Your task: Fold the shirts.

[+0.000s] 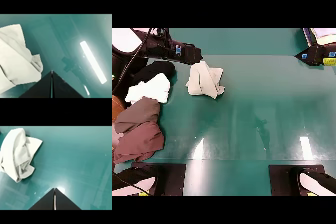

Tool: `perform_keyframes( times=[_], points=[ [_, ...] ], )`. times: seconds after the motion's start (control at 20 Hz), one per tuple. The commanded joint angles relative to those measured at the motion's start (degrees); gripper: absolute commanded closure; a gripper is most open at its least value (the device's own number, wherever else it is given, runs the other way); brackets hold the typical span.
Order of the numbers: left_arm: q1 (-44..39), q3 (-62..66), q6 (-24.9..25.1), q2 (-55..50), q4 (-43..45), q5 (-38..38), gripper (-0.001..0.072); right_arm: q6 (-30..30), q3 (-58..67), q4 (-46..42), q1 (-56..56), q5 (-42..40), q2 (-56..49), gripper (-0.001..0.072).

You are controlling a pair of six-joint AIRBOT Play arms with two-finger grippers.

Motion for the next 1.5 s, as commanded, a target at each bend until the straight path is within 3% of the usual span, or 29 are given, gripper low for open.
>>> perform_keyframes(
  times=[0.0,0.5,0.7,0.8,0.85,1.15,1.4,1.45],
  points=[
    [0.0,0.0,0.0,0.0,0.0,0.0,0.0681,0.0,0.0,0.0,0.0,0.0,0.0,0.0699],
    [0.0,0.0,0.0,0.0,0.0,0.0,0.0681,0.0,0.0,0.0,0.0,0.0,0.0,0.0698],
    [0.0,0.0,0.7,-0.1,1.2,5.4,0.0675,0.0,0.0,0.5,0.0,0.0,0.0,0.0698],
    [0.2,-0.2,-1.2,-1.2,8.5,7.4,0.0152,0.0,0.0,0.6,0.0,0.0,0.0,0.0698],
    [0.7,-0.3,-3.7,-2.7,11.4,7.1,0.0138,0.0,0.0,0.5,0.0,-0.1,0.0,0.0698],
    [5.0,-2.3,-5.4,-18.1,13.2,3.4,0.0138,0.0,0.0,0.5,0.0,0.8,0.0,0.0698],
    [5.0,-2.3,-5.5,-27.4,10.1,5.0,0.0154,0.0,0.0,0.6,0.0,2.1,0.0,0.0698],
    [5.0,-2.2,-5.5,-27.5,10.2,5.2,0.0344,0.0,0.0,0.5,0.0,2.3,0.0,0.0698]
  ],
)
